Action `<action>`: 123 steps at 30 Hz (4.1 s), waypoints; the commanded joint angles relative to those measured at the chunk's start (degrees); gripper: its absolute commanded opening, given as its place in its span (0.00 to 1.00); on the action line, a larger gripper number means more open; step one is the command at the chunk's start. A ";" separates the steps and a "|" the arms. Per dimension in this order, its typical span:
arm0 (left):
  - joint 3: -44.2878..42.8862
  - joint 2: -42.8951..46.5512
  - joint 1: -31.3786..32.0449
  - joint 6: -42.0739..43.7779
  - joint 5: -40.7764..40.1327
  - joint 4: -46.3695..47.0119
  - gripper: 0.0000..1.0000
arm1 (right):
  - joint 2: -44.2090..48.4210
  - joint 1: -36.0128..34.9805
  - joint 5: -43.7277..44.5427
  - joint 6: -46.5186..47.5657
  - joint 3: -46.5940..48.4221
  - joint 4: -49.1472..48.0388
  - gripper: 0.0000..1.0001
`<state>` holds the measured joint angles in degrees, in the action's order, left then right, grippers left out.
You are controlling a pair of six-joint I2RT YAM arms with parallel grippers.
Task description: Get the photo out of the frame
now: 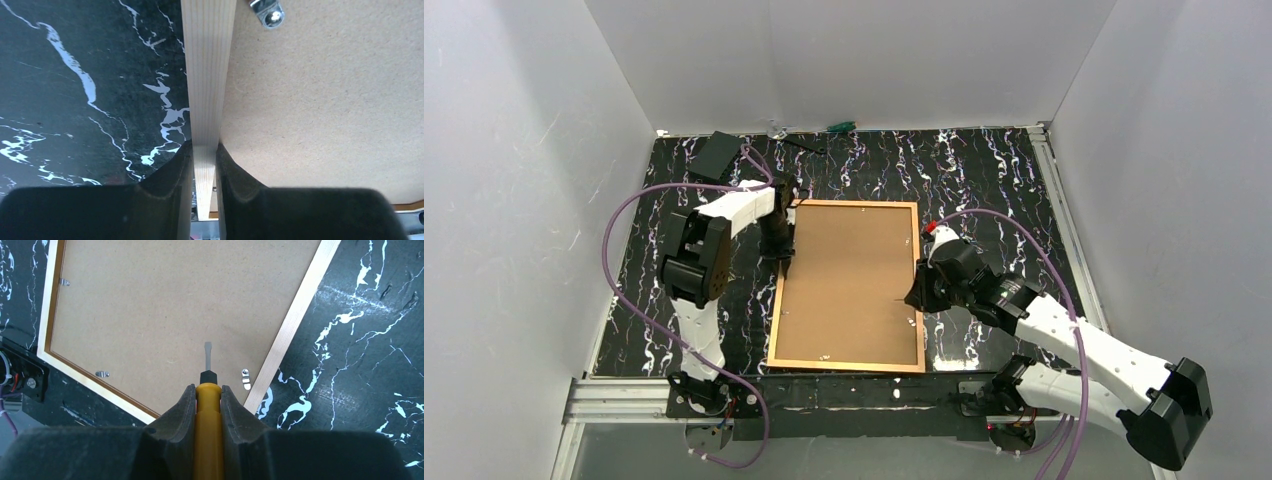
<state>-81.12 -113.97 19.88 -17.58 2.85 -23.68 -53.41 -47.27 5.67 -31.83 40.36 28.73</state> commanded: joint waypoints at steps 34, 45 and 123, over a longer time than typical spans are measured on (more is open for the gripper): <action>9.05 3.39 -7.84 -7.56 21.16 -2.68 0.00 | -43.82 -26.35 16.56 10.22 37.50 -2.46 0.01; 10.04 3.43 -7.67 -7.55 21.76 -1.10 0.00 | -49.03 -28.29 12.98 8.42 37.14 -1.49 0.01; 24.24 22.69 -4.05 -17.45 10.28 6.38 0.81 | -18.74 -10.98 10.85 3.60 15.87 -6.12 0.01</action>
<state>-62.81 -98.54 9.93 -35.20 17.56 -12.51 -80.79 -59.88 13.32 -25.41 60.23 20.95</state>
